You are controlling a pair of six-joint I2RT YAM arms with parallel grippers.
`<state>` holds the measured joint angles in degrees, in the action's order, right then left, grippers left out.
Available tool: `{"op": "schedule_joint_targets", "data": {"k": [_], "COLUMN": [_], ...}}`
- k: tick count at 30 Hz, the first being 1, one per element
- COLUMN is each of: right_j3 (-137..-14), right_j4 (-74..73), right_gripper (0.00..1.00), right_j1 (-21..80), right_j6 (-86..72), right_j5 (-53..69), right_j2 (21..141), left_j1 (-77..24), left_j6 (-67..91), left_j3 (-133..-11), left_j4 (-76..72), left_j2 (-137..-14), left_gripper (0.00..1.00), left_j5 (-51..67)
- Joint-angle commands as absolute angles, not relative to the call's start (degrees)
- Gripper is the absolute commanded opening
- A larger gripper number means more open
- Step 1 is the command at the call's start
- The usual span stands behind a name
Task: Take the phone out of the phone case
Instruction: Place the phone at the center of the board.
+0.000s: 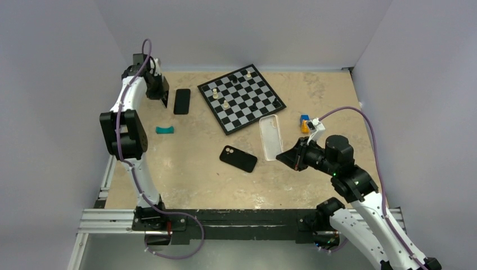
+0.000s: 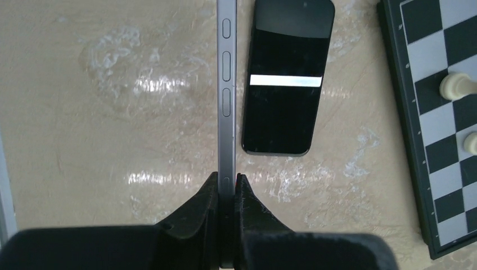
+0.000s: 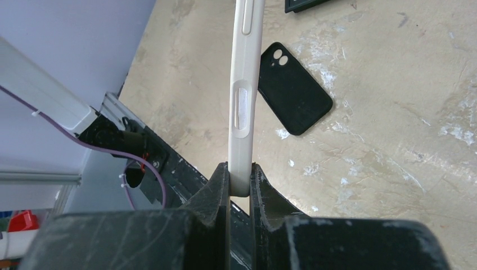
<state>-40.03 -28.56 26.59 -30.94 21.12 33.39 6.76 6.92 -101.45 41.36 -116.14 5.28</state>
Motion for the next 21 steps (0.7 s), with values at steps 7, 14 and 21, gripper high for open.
{"op": "schedule_joint_targets", "data": {"k": [7, 14, 21], "right_j3": [-42.0, -41.0, -40.5], "right_j4": [-24.2, -23.5, -23.9], "right_gripper": [0.00, 0.00, 0.00], "right_j1": [26.7, 26.7, 26.7], "right_j6": [-32.3, -34.1, -35.0], "right_j5": [25.6, 25.8, 26.0], "right_j2": [33.0, 31.1, 29.5], "left_j1": [8.5, 8.8, 8.9], "left_j6": [6.1, 6.0, 5.4], "left_j3": [-118.3, -115.8, -115.6], "left_j4": [49.2, 50.1, 50.4], "left_j2": [-128.6, -130.4, -131.7], "left_gripper": [0.00, 0.00, 0.11], "left_j5": [14.6, 12.7, 11.0]}}
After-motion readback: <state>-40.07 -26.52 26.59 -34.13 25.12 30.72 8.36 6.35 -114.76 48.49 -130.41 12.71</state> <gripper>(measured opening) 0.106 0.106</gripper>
